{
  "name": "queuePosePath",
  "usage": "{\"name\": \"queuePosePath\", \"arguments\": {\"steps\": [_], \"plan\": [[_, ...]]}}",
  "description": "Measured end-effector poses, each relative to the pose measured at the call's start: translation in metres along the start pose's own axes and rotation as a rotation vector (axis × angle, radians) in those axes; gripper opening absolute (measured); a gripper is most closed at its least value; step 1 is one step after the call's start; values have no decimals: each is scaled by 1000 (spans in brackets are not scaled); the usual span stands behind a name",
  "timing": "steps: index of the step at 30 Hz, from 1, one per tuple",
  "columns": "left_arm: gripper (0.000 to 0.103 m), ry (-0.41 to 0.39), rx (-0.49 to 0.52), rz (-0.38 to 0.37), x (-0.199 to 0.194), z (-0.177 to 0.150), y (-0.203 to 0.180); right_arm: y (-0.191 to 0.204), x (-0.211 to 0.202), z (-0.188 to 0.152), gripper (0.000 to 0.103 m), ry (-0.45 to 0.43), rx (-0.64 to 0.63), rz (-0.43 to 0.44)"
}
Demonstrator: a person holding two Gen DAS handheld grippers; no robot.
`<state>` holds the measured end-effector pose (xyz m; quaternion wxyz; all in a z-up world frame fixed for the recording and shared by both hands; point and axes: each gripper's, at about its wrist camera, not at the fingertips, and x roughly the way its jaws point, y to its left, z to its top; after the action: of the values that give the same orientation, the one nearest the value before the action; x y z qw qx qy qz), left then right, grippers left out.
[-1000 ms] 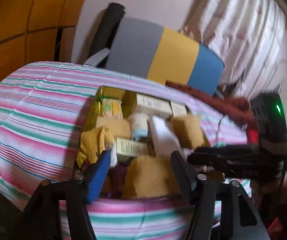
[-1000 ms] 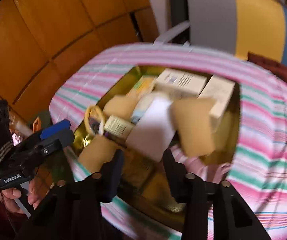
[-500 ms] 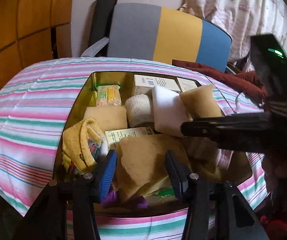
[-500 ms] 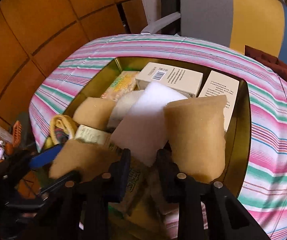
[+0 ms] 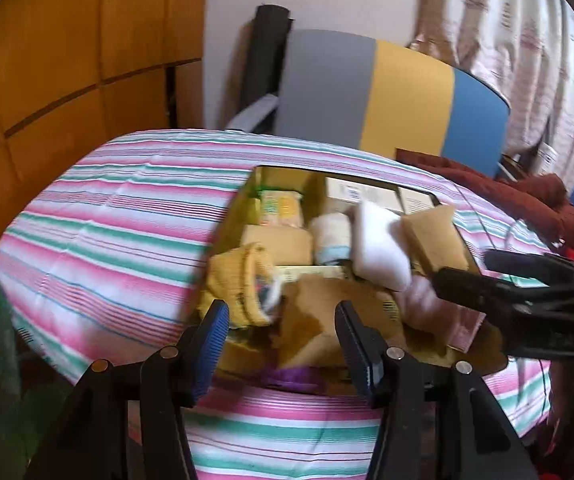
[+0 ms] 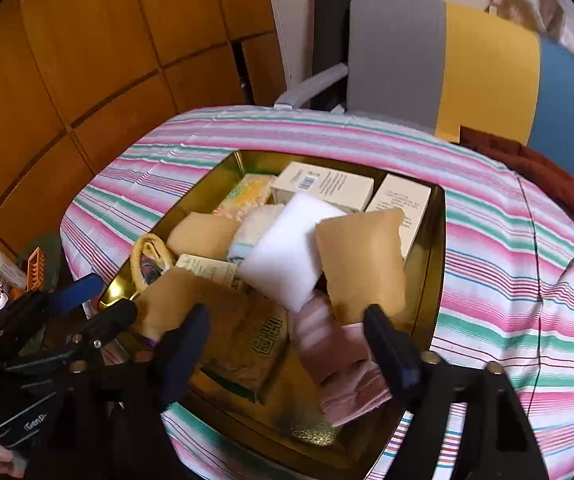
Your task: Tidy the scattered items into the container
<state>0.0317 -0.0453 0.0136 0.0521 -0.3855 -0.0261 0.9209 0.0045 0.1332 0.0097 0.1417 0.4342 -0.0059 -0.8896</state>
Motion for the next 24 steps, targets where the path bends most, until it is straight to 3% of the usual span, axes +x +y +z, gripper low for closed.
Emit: {"name": "queuePosePath", "arguments": {"steps": [3, 15, 24], "plan": [[56, 15, -18, 55, -2, -2, 6, 5, -6, -2, 102, -28, 10, -14], [56, -25, -11, 162, -18, -6, 6, 14, -3, -5, 103, -33, 27, -36], [56, -44, -32, 143, -21, -3, -4, 9, -4, -5, 103, -43, 40, -49]]}}
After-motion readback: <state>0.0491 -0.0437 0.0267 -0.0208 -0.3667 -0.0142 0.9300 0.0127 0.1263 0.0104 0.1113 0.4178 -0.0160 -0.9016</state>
